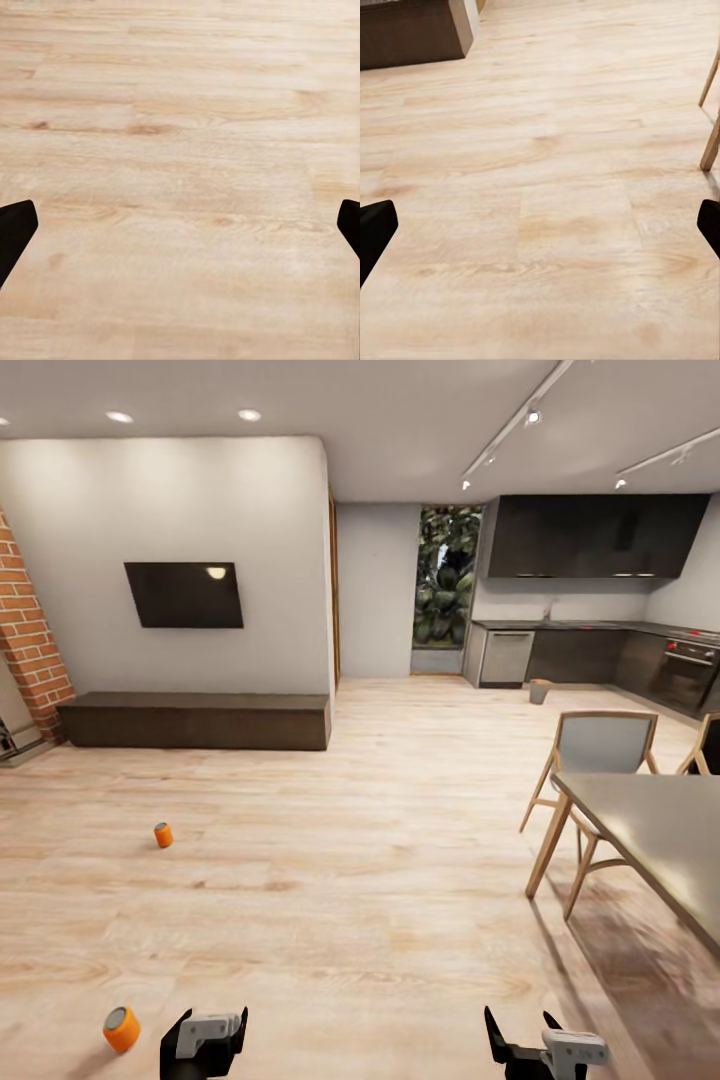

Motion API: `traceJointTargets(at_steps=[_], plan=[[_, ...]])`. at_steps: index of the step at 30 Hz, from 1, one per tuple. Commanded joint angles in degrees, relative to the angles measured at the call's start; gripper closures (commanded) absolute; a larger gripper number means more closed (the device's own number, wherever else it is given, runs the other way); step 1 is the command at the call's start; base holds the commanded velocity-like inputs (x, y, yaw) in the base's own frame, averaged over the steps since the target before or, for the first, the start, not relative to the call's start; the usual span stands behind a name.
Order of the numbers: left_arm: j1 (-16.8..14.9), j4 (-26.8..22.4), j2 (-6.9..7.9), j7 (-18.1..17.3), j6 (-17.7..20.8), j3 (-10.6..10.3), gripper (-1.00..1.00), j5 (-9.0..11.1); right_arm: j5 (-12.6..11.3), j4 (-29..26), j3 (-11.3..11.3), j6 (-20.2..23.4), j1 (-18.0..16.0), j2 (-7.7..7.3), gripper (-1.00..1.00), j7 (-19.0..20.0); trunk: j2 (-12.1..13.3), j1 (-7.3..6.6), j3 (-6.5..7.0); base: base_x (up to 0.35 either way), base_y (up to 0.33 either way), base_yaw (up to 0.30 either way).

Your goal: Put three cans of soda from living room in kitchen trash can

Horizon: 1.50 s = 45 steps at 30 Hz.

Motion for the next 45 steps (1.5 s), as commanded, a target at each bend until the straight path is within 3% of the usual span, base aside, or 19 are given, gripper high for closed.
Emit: traceJointTargets(at_steps=[1,32,45], plan=[[0.00,0.00,0.00,0.00,0.00,0.00,-1.00,0.00,0.00,0.00,0.00,0.00,0.00,0.00,-1.00,0.00,0.00,0.00,0.00,0.323,0.014,0.000],[-0.01,0.00,0.00,0.00,0.00,0.00,-1.00,-0.01,0.00,0.05,-0.03,0.01,0.00,-0.06,-1.00,0.00,0.00,0.00,0.00,0.323,0.001,-0.003],[-0.02,0.00,0.00,0.00,0.00,0.00,-1.00,-0.01,0.00,0.05,-0.13,0.01,0.00,-0.06,-1.00,0.00,0.00,0.00,0.00,0.323,0.000,-0.164]])
